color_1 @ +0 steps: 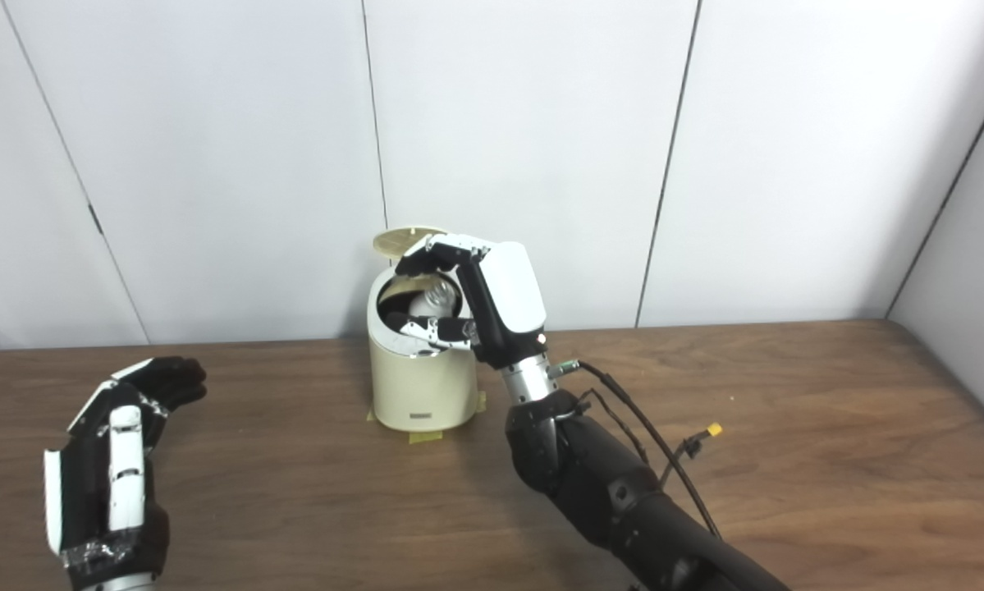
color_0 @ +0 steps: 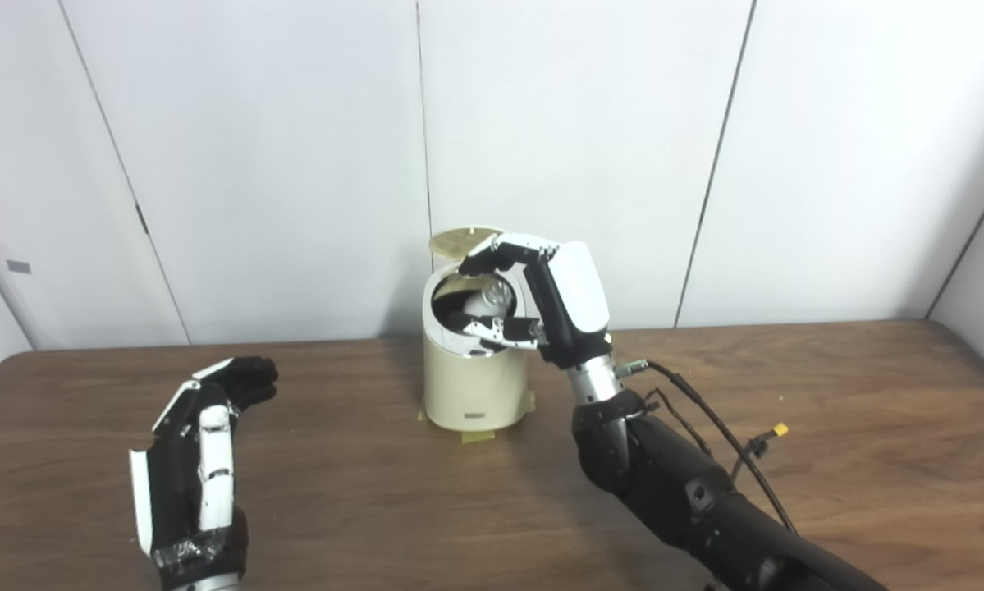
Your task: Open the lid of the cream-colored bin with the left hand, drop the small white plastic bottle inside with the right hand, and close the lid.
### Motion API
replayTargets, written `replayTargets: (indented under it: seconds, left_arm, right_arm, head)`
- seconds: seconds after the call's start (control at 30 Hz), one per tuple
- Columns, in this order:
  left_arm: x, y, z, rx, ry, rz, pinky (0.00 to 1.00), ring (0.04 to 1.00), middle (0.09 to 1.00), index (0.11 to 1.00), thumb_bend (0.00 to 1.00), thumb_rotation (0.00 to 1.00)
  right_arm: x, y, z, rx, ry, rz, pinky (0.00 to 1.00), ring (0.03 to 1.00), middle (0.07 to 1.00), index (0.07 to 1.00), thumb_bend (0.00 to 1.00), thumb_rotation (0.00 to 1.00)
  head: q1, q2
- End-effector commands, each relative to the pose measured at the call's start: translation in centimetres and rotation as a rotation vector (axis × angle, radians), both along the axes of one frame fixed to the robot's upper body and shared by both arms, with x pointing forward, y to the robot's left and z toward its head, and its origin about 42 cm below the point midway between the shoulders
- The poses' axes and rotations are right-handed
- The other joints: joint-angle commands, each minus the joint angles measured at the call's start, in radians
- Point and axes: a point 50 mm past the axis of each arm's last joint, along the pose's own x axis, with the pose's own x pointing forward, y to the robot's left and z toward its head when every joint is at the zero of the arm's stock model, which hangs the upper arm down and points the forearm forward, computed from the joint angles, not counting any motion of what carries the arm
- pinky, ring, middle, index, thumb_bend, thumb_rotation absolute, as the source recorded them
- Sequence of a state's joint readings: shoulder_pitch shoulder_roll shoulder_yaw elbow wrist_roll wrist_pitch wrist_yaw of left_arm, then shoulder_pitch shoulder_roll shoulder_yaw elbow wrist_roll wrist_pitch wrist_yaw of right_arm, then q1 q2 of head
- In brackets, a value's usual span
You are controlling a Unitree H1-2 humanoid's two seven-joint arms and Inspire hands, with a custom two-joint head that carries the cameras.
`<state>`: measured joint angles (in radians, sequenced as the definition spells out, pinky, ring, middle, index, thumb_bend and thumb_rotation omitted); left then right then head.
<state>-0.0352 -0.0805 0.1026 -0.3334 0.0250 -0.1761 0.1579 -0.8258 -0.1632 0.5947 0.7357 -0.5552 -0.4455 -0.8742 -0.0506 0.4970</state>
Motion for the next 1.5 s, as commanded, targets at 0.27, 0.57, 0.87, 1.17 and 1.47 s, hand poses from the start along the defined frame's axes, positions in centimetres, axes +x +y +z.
replayTargets:
  seconds: [0.27,0.57,0.87,1.17,1.47]
  left_arm:
    - [0.1,-0.5,1.6,0.013,-0.068,-0.002,0.67,0.670,0.646,0.624,0.29,0.71]
    - [0.2,-0.5,1.5,0.016,-0.068,-0.009,0.67,0.677,0.652,0.629,0.29,0.72]
    - [0.2,-0.3,1.5,0.016,-0.070,0.000,0.67,0.672,0.650,0.627,0.29,0.72]
    - [0.6,0.2,1.3,0.016,-0.079,-0.004,0.67,0.671,0.651,0.627,0.29,0.71]
    - [0.8,0.6,1.2,0.031,-0.058,-0.014,0.65,0.679,0.662,0.641,0.28,0.72]
  right_arm:
    - [0.8,-0.1,3.0,0.006,-0.065,0.019,0.54,0.620,0.638,0.639,0.96,0.13]
    - [0.5,-0.3,3.2,0.107,-0.056,0.006,0.50,0.581,0.593,0.601,0.88,0.26]
    - [-2.9,-1.2,5.1,0.468,-0.052,0.072,0.29,0.337,0.390,0.407,0.69,0.38]
    - [-6.0,-5.8,4.6,0.619,0.012,0.128,0.28,0.344,0.468,0.488,0.49,0.18]
    - [-9.8,-9.4,3.5,0.582,0.254,0.157,0.58,0.661,0.688,0.678,0.53,0.44]
  head:
    - [-0.001,0.004]
    - [-0.002,0.003]
    - [-0.006,0.004]
    - [-0.010,-0.002]
    - [-0.007,-0.008]
